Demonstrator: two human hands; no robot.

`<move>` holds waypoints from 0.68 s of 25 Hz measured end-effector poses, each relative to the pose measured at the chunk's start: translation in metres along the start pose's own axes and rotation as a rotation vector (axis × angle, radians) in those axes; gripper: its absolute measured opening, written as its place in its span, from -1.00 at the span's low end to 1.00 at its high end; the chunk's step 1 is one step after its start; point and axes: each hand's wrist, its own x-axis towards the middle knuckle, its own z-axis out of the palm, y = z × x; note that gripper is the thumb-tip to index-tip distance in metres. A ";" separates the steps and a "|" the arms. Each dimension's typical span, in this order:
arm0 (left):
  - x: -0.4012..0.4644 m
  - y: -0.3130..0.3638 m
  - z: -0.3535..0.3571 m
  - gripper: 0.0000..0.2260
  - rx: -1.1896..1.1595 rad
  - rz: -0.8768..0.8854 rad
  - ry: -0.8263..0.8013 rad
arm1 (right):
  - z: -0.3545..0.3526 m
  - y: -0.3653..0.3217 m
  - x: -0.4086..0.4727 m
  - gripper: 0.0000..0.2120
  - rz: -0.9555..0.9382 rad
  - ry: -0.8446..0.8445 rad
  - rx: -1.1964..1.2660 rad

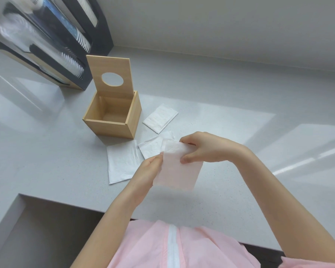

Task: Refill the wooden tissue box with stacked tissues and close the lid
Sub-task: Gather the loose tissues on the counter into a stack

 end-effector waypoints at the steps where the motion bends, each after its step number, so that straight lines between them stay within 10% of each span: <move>1: -0.001 0.000 0.001 -0.66 -0.008 0.006 -0.007 | 0.002 0.000 0.004 -0.71 0.006 0.012 0.001; 17: -0.013 -0.002 -0.042 -0.77 0.047 0.097 0.148 | 0.030 -0.032 0.047 -0.74 -0.011 0.027 0.135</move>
